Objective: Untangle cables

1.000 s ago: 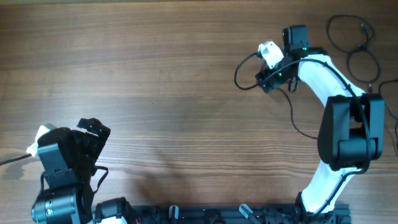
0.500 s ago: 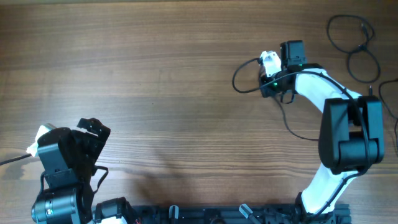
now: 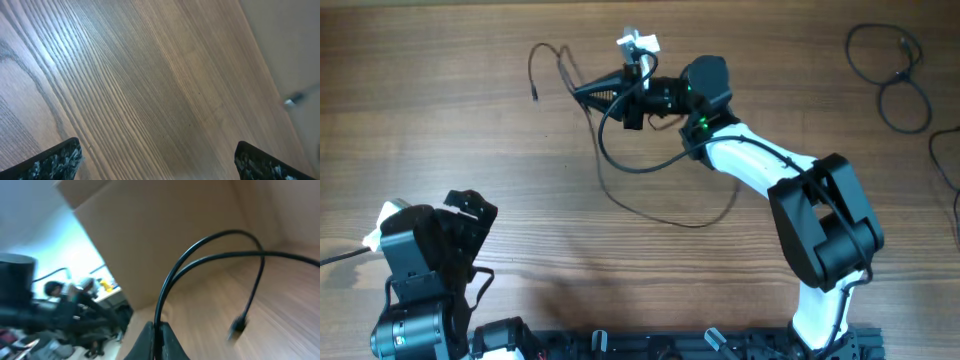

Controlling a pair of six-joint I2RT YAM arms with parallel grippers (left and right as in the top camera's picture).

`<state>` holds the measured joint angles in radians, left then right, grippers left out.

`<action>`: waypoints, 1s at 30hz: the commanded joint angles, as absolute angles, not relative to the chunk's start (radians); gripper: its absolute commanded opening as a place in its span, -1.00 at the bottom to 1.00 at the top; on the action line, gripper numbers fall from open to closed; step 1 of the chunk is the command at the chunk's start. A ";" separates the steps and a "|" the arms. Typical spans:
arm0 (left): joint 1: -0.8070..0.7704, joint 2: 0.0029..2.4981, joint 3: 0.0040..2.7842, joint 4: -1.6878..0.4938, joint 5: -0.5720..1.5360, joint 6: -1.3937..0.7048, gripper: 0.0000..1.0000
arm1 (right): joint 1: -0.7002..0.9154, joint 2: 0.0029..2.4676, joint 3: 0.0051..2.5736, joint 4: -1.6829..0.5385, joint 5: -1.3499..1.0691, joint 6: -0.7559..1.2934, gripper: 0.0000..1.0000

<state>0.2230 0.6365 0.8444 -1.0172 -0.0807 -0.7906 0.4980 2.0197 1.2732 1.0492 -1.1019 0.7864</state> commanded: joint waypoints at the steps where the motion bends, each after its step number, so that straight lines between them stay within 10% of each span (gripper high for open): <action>1: 0.229 0.635 0.846 -1.015 -0.080 -0.793 1.00 | 0.461 2.021 1.295 0.920 -1.220 0.746 -0.91; 9: 0.229 0.635 0.846 -1.015 -0.080 -0.793 1.00 | 0.414 1.965 1.296 0.100 -0.673 0.116 -0.91; 21: 0.229 0.635 0.846 -1.015 -0.080 -0.793 1.00 | 0.440 1.643 1.296 -0.690 -0.146 0.117 -0.91; 25: 0.229 0.635 0.846 -1.015 -0.080 -0.793 1.00 | 0.442 1.643 1.296 -0.964 0.212 0.397 -0.91; 30: 0.229 0.635 0.846 -1.015 -0.080 -0.793 1.00 | 0.442 1.644 1.271 -1.072 -0.152 0.426 -0.86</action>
